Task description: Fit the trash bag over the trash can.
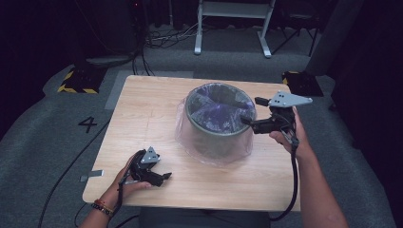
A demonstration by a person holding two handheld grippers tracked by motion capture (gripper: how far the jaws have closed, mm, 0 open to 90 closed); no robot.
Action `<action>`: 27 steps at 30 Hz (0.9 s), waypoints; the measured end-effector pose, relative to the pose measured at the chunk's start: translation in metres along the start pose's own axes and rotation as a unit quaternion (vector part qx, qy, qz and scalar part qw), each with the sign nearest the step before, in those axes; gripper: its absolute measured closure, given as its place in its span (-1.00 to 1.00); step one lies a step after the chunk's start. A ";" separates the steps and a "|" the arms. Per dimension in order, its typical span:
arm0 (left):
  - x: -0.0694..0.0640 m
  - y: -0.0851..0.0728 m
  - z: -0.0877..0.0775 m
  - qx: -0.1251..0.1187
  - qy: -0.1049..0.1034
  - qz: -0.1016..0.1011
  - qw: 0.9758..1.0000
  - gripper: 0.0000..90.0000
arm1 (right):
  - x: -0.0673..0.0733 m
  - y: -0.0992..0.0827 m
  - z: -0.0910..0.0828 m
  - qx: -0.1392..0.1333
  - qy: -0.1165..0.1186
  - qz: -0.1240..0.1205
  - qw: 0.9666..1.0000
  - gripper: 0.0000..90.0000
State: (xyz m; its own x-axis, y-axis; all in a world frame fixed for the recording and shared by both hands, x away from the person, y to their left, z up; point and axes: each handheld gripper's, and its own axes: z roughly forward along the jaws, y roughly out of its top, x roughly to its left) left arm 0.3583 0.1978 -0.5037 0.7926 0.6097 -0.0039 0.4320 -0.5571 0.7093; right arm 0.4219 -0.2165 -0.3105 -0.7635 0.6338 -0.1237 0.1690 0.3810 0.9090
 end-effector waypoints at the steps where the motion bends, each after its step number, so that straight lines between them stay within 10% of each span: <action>1: 0.000 0.000 0.000 0.000 0.000 0.000 1.000 -0.70 | 0.000 0.000 0.000 0.000 0.000 0.000 1.000 -0.65; 19: 0.000 0.000 0.000 0.000 -0.001 0.000 1.000 -0.70 | 0.000 0.023 0.061 0.101 0.036 0.021 0.994 -0.53; 27: 0.000 0.000 0.000 0.000 -0.001 0.000 1.000 -0.70 | 0.005 0.025 0.079 0.167 0.040 0.017 0.985 -0.53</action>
State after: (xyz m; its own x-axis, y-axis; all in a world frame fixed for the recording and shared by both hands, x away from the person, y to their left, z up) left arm 0.3584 0.1978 -0.5037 0.7932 0.6089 -0.0043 0.4316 -0.5572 0.7094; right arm 0.4716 -0.1501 -0.3200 -0.7985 0.5998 -0.0515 0.3810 0.5697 0.7282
